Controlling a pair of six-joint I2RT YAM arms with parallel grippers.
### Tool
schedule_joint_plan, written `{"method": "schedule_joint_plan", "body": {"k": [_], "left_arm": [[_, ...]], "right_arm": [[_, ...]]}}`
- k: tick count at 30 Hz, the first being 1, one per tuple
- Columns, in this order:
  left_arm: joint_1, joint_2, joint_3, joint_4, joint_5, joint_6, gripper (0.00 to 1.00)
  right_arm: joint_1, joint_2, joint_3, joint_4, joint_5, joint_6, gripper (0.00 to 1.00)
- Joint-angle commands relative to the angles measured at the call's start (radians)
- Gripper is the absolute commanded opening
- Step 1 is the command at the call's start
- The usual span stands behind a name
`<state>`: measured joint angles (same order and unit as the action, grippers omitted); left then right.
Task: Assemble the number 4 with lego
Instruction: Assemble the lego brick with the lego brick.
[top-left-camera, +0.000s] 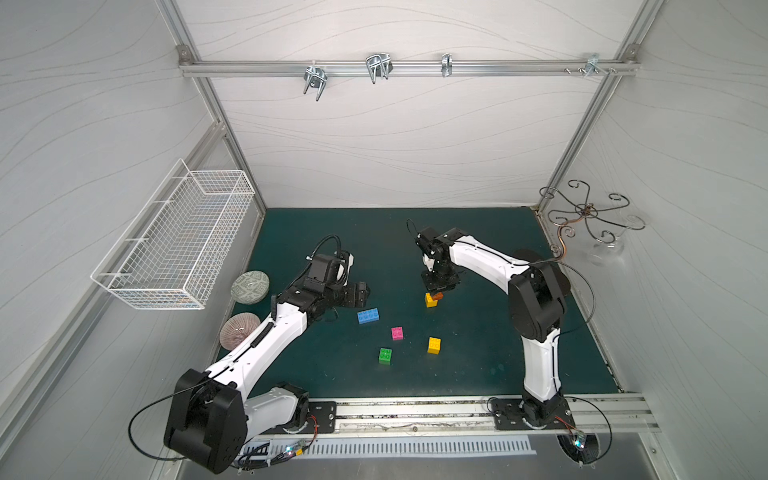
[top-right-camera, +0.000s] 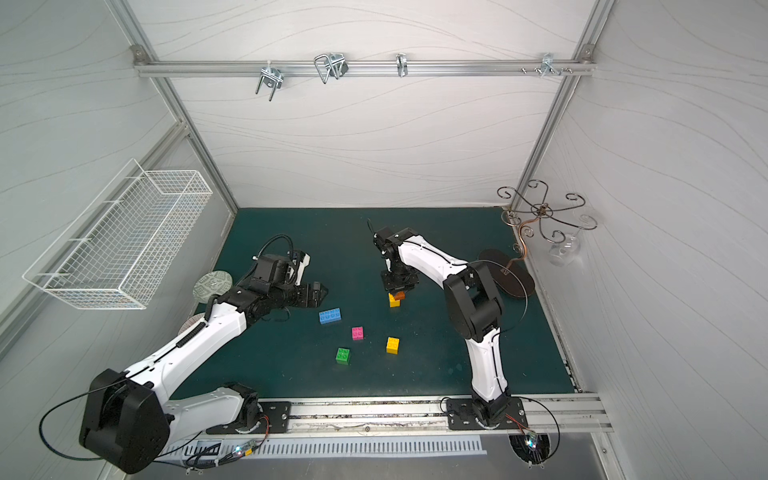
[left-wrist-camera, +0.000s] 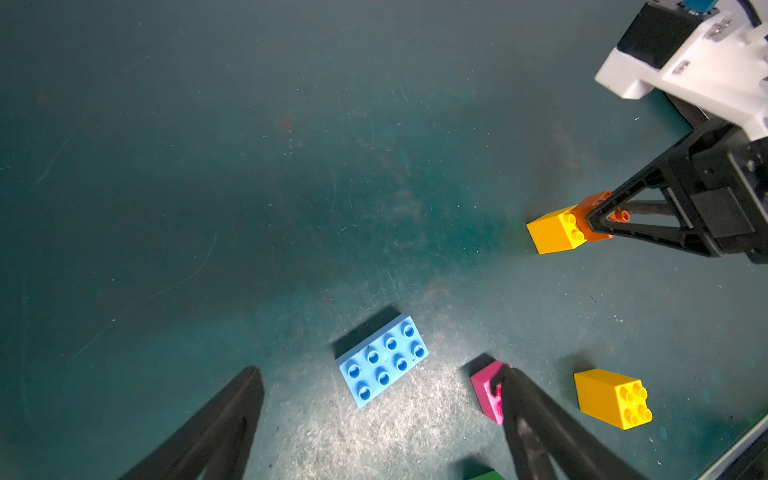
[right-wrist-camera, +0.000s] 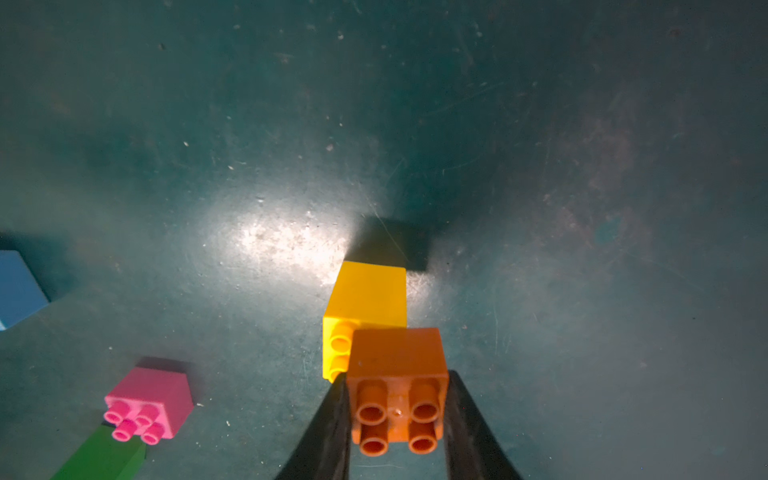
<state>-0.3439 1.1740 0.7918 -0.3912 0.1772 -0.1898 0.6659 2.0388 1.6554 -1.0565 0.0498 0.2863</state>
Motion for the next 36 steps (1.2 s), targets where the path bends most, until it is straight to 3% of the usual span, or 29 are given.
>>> {"method": "schedule_joint_plan", "body": {"k": [1,11,26,36], "left_arm": [[-0.007,-0.007,0.021,0.031,0.018,0.012,0.91],[-0.014,0.004,0.024,0.027,0.020,0.013,0.91],[-0.018,0.006,0.028,0.020,0.008,0.018,0.91],[-0.026,0.004,0.026,0.016,0.000,0.020,0.91]], "right_arm": [[0.014,0.084,-0.042,0.073,-0.035,-0.037,0.16],[0.011,0.100,-0.031,0.016,-0.026,-0.026,0.16],[0.000,0.097,-0.023,0.015,0.055,0.115,0.16],[-0.016,0.064,-0.073,0.047,0.082,0.072,0.16]]}}
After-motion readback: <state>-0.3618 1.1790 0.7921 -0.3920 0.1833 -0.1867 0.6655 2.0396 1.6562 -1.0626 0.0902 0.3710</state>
